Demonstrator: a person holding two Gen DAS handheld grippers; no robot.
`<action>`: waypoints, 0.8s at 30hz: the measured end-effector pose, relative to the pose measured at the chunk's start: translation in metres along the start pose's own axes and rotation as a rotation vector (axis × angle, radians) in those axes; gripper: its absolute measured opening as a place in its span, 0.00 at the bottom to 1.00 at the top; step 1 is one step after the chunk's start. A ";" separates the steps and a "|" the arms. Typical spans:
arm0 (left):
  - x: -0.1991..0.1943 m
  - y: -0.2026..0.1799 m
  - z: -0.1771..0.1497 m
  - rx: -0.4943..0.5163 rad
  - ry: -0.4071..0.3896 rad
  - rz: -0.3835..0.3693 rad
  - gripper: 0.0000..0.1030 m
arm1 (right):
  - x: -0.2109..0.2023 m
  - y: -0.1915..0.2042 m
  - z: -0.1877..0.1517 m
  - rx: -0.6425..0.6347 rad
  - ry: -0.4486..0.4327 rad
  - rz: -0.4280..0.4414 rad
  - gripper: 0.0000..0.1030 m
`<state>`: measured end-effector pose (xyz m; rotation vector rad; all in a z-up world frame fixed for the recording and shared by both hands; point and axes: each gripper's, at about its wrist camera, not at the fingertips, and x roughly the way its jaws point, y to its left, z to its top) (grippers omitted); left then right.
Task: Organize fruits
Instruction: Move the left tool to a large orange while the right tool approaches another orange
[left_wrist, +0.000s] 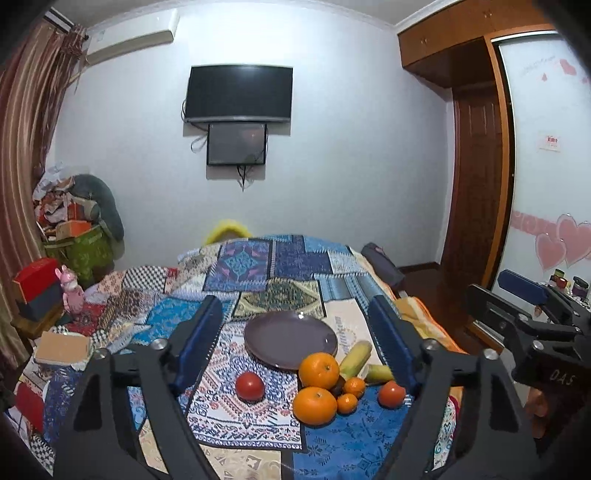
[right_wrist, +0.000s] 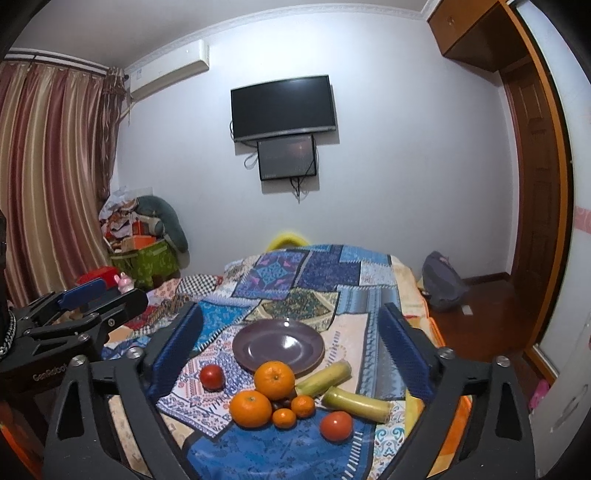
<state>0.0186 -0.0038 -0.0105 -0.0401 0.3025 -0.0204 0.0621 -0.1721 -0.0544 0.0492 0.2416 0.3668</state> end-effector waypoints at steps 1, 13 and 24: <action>0.003 0.001 -0.001 -0.002 0.010 0.002 0.76 | 0.002 -0.001 -0.001 -0.001 0.009 0.003 0.84; 0.060 0.009 -0.030 -0.015 0.190 0.002 0.58 | 0.042 -0.017 -0.029 0.017 0.209 0.055 0.52; 0.122 0.007 -0.075 -0.009 0.421 -0.056 0.49 | 0.081 -0.030 -0.052 0.035 0.379 0.071 0.44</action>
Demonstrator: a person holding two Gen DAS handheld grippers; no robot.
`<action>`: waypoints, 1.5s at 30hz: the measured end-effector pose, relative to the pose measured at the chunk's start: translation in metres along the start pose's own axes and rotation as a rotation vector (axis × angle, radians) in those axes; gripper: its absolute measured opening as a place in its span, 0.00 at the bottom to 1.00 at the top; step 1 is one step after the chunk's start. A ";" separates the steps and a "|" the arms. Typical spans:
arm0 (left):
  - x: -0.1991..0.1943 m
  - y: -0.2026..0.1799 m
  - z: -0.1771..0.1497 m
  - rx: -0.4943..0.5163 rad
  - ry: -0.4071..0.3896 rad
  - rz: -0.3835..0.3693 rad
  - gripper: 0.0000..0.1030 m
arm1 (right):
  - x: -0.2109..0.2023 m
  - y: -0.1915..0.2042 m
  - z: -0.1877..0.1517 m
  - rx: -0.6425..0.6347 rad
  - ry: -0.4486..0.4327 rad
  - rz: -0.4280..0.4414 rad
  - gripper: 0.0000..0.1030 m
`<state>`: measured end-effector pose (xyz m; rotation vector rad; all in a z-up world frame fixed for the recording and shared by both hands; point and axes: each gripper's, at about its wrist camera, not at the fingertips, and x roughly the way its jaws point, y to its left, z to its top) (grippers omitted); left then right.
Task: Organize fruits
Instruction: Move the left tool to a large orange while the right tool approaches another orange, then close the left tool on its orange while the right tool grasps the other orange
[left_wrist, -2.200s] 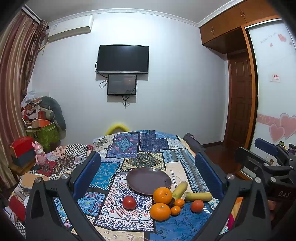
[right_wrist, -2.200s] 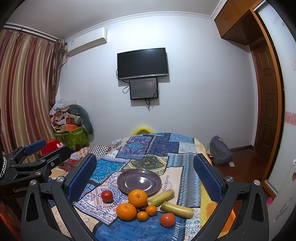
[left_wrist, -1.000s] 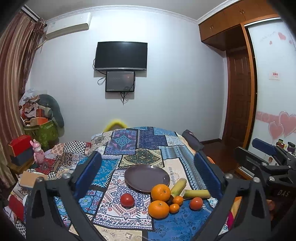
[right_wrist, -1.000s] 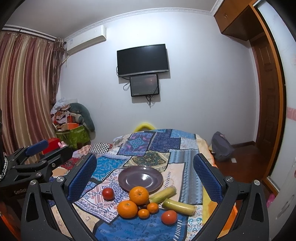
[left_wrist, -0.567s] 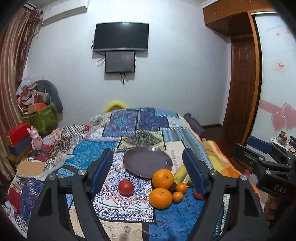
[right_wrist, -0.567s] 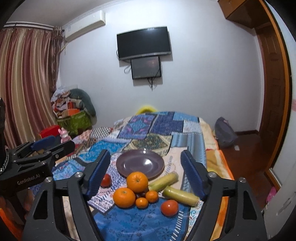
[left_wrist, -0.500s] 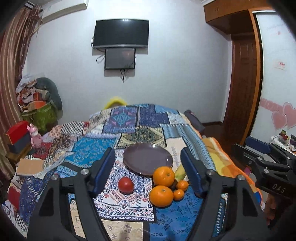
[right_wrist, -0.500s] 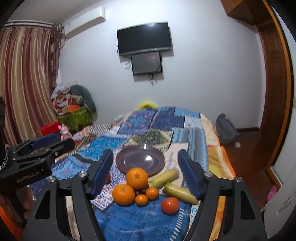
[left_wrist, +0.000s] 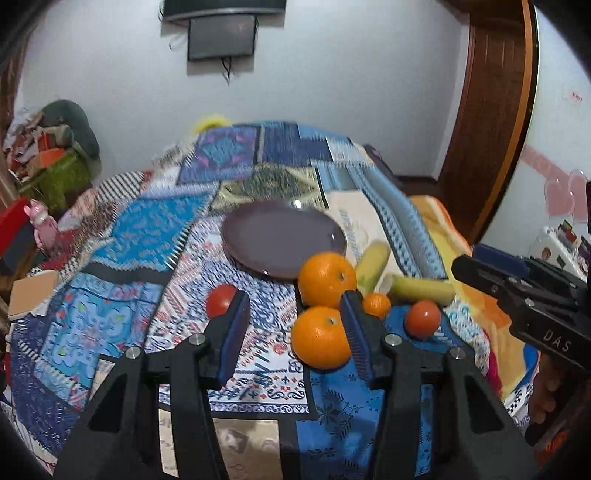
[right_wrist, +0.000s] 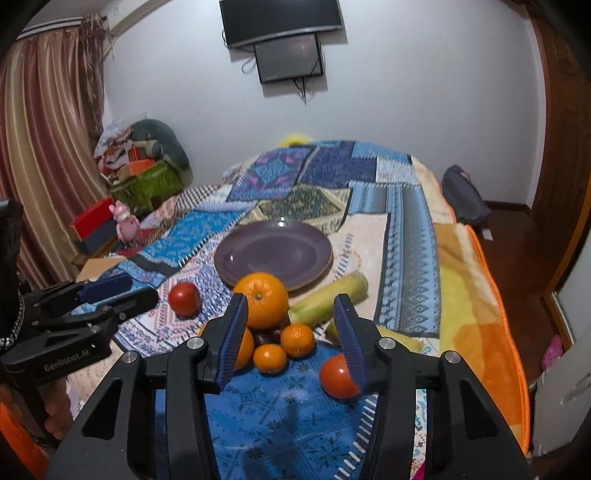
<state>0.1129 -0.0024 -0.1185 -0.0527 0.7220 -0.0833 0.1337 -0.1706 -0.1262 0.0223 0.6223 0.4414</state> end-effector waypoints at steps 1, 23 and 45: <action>0.008 -0.001 -0.001 0.003 0.022 -0.008 0.49 | 0.003 -0.001 -0.001 0.000 0.009 0.000 0.44; 0.109 -0.020 -0.024 -0.007 0.297 -0.081 0.65 | 0.043 -0.019 -0.007 0.035 0.131 0.034 0.44; 0.085 0.029 -0.027 -0.043 0.257 -0.067 0.63 | 0.099 0.013 -0.002 -0.016 0.250 0.122 0.44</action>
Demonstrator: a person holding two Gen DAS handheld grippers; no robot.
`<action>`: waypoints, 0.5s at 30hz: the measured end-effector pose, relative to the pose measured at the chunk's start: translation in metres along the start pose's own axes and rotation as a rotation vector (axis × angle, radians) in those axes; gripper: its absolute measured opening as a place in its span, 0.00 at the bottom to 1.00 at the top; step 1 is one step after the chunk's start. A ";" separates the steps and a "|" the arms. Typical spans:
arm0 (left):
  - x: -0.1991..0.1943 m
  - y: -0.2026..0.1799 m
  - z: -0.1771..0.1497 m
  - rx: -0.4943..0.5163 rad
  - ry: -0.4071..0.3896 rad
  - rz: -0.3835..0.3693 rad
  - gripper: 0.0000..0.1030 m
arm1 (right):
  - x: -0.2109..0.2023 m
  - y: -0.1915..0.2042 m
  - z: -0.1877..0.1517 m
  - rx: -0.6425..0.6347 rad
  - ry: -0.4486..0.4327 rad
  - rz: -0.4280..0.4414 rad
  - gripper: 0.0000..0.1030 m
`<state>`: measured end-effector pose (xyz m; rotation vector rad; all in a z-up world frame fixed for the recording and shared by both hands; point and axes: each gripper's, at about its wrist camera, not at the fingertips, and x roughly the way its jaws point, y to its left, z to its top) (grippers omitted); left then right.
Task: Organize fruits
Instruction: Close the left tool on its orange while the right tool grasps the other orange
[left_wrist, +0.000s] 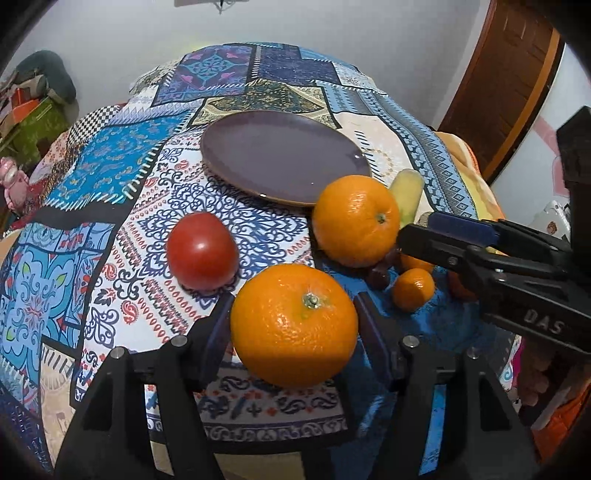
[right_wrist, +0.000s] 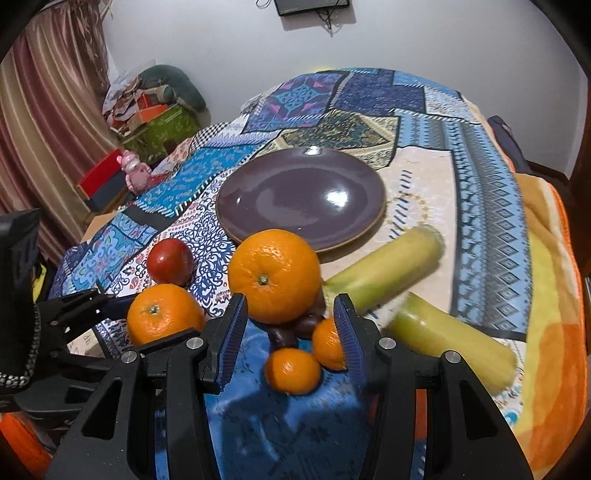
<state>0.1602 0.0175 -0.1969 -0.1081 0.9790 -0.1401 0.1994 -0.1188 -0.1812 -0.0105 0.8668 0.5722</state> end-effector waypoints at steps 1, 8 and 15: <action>0.000 0.002 -0.001 -0.007 0.000 -0.009 0.63 | 0.004 0.001 0.001 -0.005 0.007 0.003 0.45; 0.007 0.004 -0.003 -0.007 0.000 -0.032 0.64 | 0.022 0.008 0.007 -0.032 0.040 0.007 0.53; 0.014 0.003 -0.006 0.000 0.005 -0.030 0.64 | 0.034 0.014 0.011 -0.068 0.049 -0.004 0.69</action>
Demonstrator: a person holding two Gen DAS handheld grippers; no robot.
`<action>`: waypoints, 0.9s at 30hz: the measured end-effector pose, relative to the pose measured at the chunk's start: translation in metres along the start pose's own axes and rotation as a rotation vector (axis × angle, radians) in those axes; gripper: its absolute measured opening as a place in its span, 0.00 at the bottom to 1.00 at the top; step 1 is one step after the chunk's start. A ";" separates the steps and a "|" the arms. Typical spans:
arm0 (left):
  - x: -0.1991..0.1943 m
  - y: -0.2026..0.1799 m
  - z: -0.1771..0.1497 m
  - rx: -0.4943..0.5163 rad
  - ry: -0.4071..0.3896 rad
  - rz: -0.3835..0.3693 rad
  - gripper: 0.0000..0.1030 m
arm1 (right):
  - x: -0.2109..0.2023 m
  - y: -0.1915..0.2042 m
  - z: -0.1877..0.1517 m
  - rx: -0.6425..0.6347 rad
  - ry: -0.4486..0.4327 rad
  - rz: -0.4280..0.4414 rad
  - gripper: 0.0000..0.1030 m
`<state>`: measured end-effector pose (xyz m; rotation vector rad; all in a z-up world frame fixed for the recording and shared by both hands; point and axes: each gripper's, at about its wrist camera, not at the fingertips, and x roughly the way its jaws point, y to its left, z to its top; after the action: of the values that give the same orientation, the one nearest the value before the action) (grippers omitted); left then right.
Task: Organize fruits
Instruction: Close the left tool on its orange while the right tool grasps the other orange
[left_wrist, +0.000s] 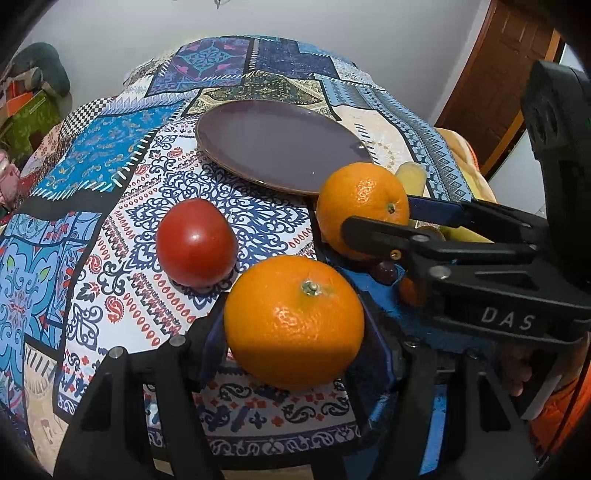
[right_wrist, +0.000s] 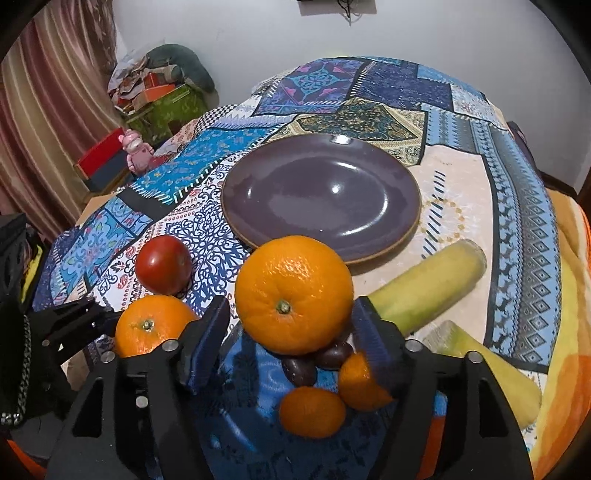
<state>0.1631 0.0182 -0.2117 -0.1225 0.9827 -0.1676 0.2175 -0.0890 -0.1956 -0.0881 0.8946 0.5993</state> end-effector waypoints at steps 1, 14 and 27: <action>0.000 0.000 0.000 -0.001 -0.003 -0.002 0.64 | 0.001 0.001 0.000 -0.009 0.001 -0.003 0.72; -0.004 -0.001 0.002 0.004 -0.003 0.013 0.63 | 0.009 0.005 0.004 -0.064 0.012 -0.065 0.65; -0.034 -0.016 0.015 0.027 -0.070 0.012 0.62 | -0.036 0.002 0.003 -0.009 -0.054 -0.015 0.64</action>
<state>0.1558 0.0094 -0.1729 -0.0971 0.9115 -0.1640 0.2012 -0.1027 -0.1664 -0.0866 0.8385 0.5892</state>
